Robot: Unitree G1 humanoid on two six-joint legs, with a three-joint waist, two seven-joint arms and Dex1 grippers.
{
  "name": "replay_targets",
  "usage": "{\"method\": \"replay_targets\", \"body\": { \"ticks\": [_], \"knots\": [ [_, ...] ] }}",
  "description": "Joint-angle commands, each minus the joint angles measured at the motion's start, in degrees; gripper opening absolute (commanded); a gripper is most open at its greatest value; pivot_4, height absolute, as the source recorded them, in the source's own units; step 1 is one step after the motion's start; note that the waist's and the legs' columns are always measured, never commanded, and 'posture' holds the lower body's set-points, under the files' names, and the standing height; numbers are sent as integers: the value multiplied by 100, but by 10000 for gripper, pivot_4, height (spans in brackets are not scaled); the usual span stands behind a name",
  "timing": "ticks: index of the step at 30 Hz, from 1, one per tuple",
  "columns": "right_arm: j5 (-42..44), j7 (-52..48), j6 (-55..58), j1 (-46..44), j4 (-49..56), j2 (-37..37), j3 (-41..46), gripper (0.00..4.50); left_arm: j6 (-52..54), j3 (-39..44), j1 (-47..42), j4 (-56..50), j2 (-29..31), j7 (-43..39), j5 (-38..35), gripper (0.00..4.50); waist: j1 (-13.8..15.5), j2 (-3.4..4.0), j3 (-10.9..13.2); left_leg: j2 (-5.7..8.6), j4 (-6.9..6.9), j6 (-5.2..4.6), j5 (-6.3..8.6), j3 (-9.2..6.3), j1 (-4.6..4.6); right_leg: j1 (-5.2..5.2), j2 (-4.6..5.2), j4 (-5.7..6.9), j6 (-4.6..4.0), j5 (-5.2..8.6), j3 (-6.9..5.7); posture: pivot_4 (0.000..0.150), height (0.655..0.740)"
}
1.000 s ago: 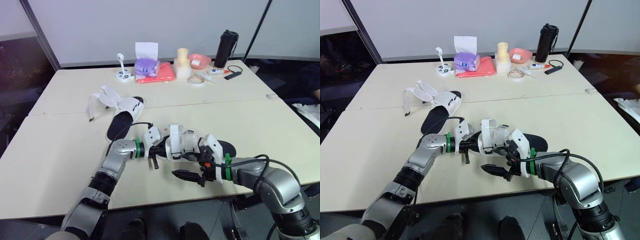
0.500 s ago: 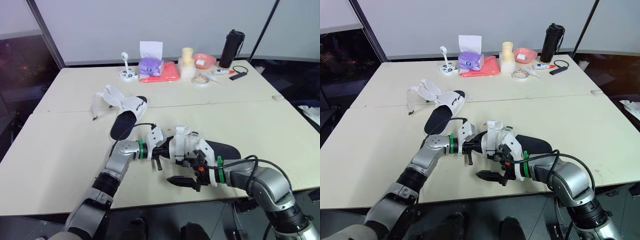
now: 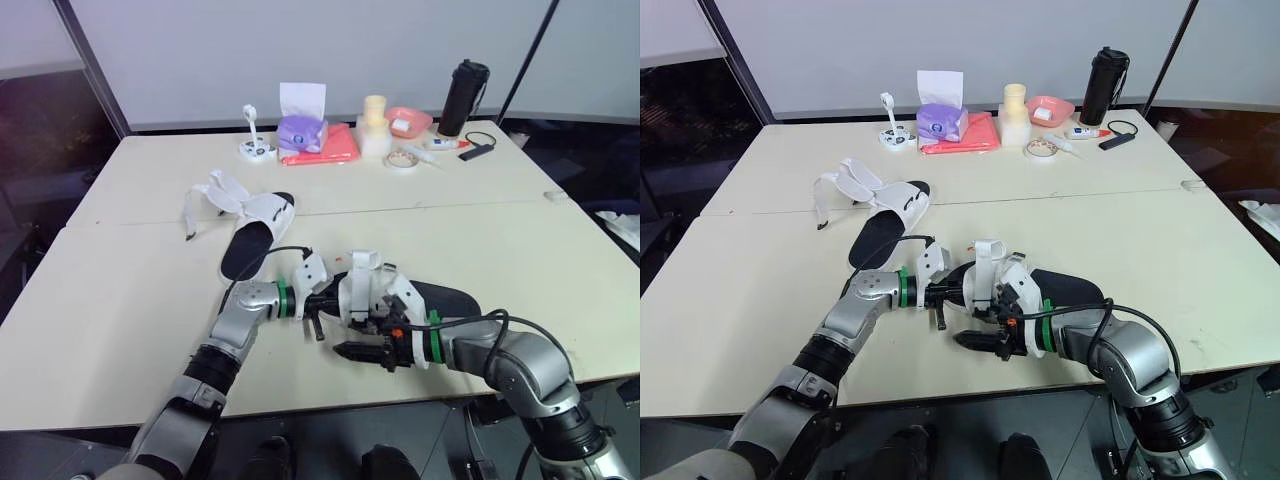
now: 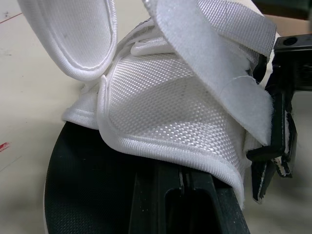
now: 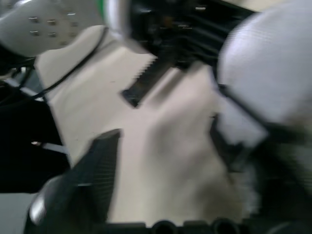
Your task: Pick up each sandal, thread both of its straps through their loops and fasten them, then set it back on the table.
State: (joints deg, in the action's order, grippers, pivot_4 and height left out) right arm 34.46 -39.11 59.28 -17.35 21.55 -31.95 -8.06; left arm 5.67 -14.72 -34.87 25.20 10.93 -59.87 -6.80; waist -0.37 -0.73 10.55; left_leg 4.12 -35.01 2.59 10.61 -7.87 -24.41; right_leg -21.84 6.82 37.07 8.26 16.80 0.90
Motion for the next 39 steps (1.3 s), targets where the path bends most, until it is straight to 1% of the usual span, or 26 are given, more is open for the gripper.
{"method": "replay_targets", "body": {
  "ticks": [1, 3, 4, 11, 14, 20, 28, 31, 34, 38, 39],
  "knots": [
    [48, 51, 15, -99, 34, -9, 172, 11460, 83, -223, 129, 131, -26, -60, 125, 0, 3, 0, 0, 0, 0, 0, 0, 0, 0, 0, 0, 0, 0, 0, 0, 1500, 7400],
    [61, 51, 21, -97, 11, -26, 183, 778, 80, -225, 129, 131, -38, -58, 126, 0, -4, 0, 0, 0, 0, 0, 0, 0, 0, 0, 0, 0, 0, 0, 0, 1500, 7400],
    [65, 56, 34, -94, -1, -32, 190, 296, 77, -227, 132, 128, -42, -60, 126, 0, -4, 0, 0, 0, -1, 0, 0, 0, 0, 1, 0, 0, 0, 0, 0, 1500, 7400],
    [197, -50, 213, -7, 47, -130, 160, 296, 59, -219, 107, 157, -66, -49, 132, 0, 8, 0, 0, 0, -2, 0, 0, 0, 1, 2, 0, -1, 0, 0, 0, 1500, 7400],
    [301, -240, 354, 189, 205, -283, 5, 296, 48, -207, 77, 190, -79, -33, 136, 0, 46, 0, 0, 0, -1, 0, 0, 1, 0, 2, 0, -1, 0, 0, -1, 1500, 7400],
    [269, -990, 145, 764, 795, -1133, -555, 296, 20, -189, 30, 247, -82, -28, 138, 0, 102, -1, 0, 0, 2, -1, 2, 11, -1, 1, 0, -6, 2, 2, -2, 1500, 7400],
    [167, -1996, -533, 918, 1236, -2205, -655, 296, 20, -193, 20, 284, -27, -58, 156, 0, 113, -4, 0, -1, 0, 0, 3, 19, -3, 5, 2, -11, 7, 5, -6, 1500, 7400],
    [193, -2222, -719, 959, 1464, -2470, -623, 296, 16, -223, 39, 290, -11, -60, 200, 0, 121, -4, 1, -1, 1, -3, 6, 19, -4, 8, 3, -15, 10, 7, -8, 1500, 7400],
    [285, -2313, -835, 827, 1658, -2602, -406, 296, -5, -305, 67, 281, 5, -60, 255, 0, 127, -4, 1, 0, 1, -6, 8, 19, -6, 12, 6, -25, 11, 8, -11, 1500, 7400],
    [600, -2372, -746, 206, 1598, -2594, 40, 296, -123, -448, 44, 357, 55, -27, 389, 0, 112, -4, 1, -1, 1, -8, 10, 18, -6, 23, 6, -48, 11, 7, -13, 1500, 7400],
    [695, -2393, -683, -94, 1465, -2557, 141, 296, -153, -497, 41, 379, 72, -28, 435, 0, 111, -4, 1, -2, 0, -8, 10, 16, -4, 27, 5, -52, 11, 7, -16, 1500, 7400]
  ]
}}
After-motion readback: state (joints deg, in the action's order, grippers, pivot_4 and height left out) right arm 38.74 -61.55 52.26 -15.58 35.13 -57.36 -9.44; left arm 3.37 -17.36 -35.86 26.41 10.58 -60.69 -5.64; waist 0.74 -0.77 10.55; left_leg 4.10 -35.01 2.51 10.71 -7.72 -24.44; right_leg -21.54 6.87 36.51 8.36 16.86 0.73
